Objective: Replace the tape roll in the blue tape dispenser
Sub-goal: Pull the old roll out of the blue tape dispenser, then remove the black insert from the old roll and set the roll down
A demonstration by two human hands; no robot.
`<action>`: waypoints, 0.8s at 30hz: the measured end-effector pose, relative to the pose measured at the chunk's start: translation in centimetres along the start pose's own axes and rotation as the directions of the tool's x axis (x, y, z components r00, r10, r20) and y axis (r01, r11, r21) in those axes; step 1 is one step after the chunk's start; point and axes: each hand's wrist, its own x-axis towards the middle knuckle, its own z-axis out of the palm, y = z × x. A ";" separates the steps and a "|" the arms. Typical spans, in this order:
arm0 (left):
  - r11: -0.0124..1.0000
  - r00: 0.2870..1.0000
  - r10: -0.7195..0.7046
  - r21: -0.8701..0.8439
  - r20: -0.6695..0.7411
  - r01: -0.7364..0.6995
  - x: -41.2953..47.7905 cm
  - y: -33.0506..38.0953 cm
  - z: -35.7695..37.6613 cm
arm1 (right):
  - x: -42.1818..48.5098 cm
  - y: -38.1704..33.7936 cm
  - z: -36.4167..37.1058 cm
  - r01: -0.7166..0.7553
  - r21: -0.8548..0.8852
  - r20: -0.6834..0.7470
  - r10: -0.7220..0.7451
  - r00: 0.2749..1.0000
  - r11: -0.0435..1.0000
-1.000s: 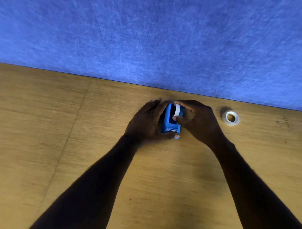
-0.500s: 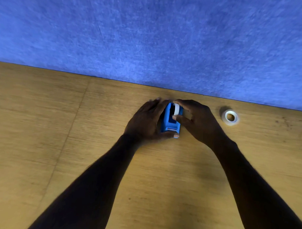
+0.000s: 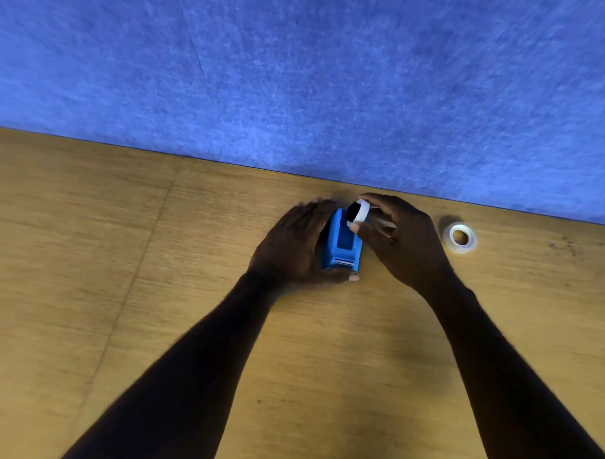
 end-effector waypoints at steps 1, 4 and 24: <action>1.000 1.000 0.009 -0.004 -0.008 -0.009 0.0 0.0 0.0 | -0.2 0.0 -0.1 -0.023 0.021 -0.027 0.024 0.999 1.000; 1.000 0.999 0.019 0.003 -0.034 -0.019 -0.2 0.1 -0.1 | -1.0 0.1 -0.4 -0.095 0.117 -0.106 0.107 0.989 0.989; 0.395 0.840 -0.541 -0.867 0.047 0.303 2.5 14.5 -9.0 | -5.6 -8.5 -8.4 -0.111 0.329 -0.295 0.213 0.932 0.938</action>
